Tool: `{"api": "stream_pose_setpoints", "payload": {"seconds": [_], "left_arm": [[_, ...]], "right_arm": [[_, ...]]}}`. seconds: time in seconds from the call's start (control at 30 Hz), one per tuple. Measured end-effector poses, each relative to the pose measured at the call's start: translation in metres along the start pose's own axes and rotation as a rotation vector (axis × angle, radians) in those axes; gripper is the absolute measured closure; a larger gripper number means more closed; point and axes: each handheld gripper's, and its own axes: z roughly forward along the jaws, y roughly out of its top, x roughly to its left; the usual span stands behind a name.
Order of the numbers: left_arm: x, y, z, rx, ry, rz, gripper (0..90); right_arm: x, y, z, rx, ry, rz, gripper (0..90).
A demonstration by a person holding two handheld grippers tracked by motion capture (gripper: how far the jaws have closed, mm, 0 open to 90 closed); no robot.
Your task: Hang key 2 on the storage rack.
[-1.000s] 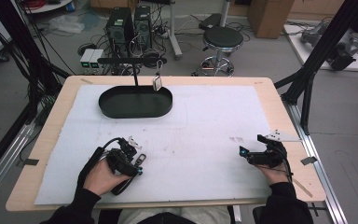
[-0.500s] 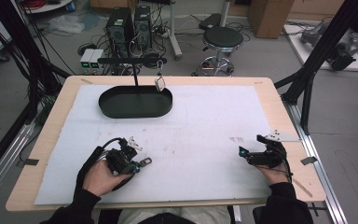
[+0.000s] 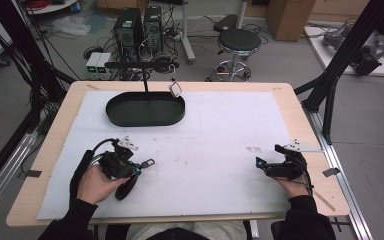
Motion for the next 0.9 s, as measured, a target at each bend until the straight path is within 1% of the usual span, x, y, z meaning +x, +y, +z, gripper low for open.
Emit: {"api": "stream_pose_setpoints", "payload": {"seconds": [0.07,0.13,0.2,0.3,0.37,0.4,0.43,0.53,0.57,0.73,0.8,0.9], "left_arm": [[0.007,0.000,-0.005,-0.021,-0.002,-0.006,84.9],[0.015,-0.001,-0.010,-0.057,-0.011,-0.021,85.0],[0.023,-0.001,-0.014,-0.080,-0.009,-0.035,85.0],[0.031,0.000,-0.019,-0.105,0.012,-0.037,85.0],[0.034,0.003,-0.024,-0.115,0.032,-0.025,85.0],[0.036,0.005,-0.029,-0.128,0.038,-0.029,85.0],[0.038,0.007,-0.032,-0.139,0.034,-0.032,85.0],[0.043,0.015,-0.041,-0.158,0.046,-0.031,85.0],[0.046,0.017,-0.042,-0.165,0.041,-0.032,85.0],[0.056,0.027,-0.045,-0.177,0.046,-0.019,85.0],[0.061,0.030,-0.046,-0.186,0.041,-0.028,85.1],[0.066,0.035,-0.048,-0.189,0.047,-0.034,85.0]], "right_arm": [[0.000,0.000,0.000,-0.003,0.000,-0.001,0.6],[0.000,0.000,0.000,-0.005,0.002,0.001,0.7],[0.000,0.000,0.000,-0.007,0.003,-0.001,0.6],[0.002,0.000,0.001,-0.005,0.009,-0.009,0.6],[0.002,0.000,0.002,-0.004,0.012,-0.012,0.6],[0.002,0.000,0.002,-0.004,0.012,-0.014,0.6],[0.003,0.000,0.002,-0.007,0.012,-0.015,0.6],[0.003,0.001,0.001,-0.009,0.014,-0.012,0.6],[0.003,0.001,0.002,-0.013,0.014,-0.010,0.6],[0.002,0.001,0.002,-0.021,0.020,-0.004,0.7],[0.003,0.001,0.003,-0.023,0.021,-0.008,0.6],[0.002,0.000,0.003,-0.021,0.020,-0.007,0.6]]}}
